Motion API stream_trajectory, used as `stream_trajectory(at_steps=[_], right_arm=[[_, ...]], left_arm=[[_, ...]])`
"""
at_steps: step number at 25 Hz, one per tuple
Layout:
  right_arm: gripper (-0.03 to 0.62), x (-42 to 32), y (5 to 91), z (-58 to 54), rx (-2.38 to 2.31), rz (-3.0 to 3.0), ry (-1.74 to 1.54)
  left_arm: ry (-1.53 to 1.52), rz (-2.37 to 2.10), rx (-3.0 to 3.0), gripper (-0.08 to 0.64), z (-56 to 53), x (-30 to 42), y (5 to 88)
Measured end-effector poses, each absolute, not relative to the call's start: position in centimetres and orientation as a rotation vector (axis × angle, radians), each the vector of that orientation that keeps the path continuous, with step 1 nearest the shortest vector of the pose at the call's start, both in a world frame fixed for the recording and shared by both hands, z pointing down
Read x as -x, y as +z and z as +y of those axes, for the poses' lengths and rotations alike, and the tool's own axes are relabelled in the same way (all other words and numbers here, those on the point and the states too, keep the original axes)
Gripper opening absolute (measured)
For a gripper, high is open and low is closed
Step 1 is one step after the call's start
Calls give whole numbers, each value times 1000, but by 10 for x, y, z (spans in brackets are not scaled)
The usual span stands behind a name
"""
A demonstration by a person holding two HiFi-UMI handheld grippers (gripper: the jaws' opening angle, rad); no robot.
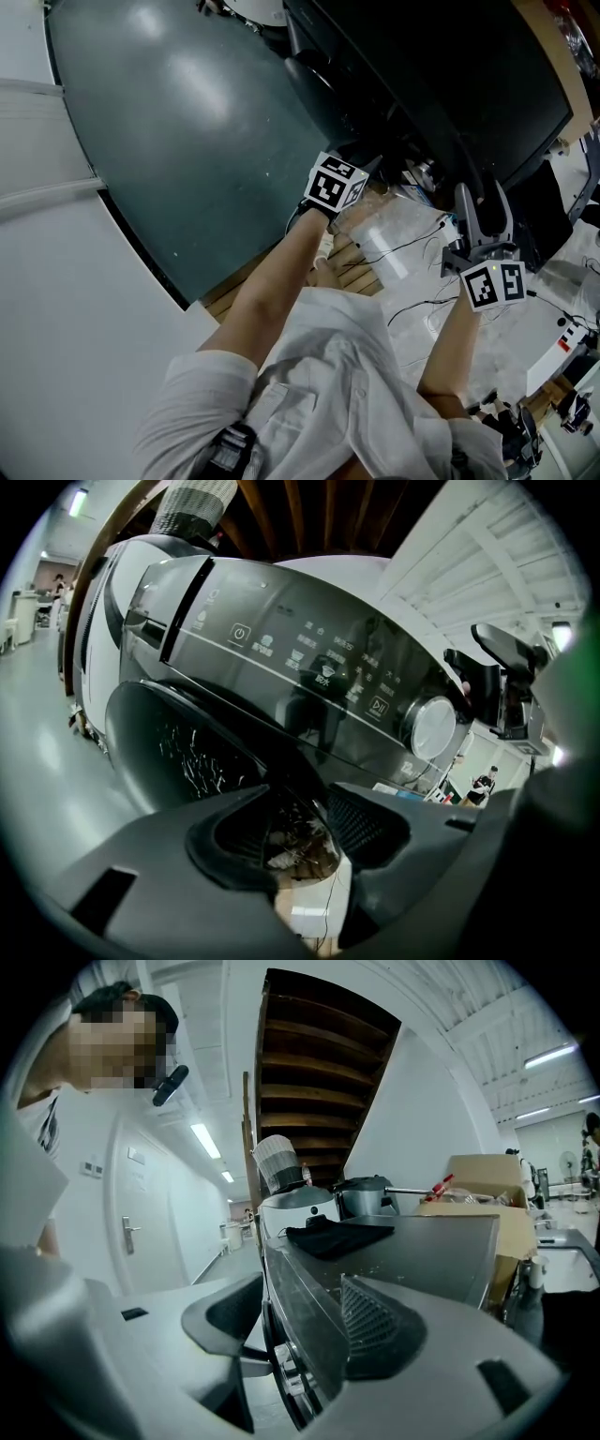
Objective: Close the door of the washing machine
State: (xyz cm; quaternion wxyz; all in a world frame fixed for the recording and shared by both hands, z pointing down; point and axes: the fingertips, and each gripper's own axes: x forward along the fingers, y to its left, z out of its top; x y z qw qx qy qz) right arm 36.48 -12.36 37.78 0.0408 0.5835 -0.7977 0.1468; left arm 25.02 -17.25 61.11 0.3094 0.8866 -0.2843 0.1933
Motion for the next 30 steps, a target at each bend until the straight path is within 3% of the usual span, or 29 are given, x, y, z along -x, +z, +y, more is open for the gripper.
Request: stream_trajectory(at_steps=[18,30], right_arm=[[261,-370,378,-122,-1795,-2469,464],[261,-332,364,-120,-1696,-2564,456]], left_arm=[[525,-721,-2398,209,-160,-240,590],[353,-978,-2546,198,-161,-112,453]])
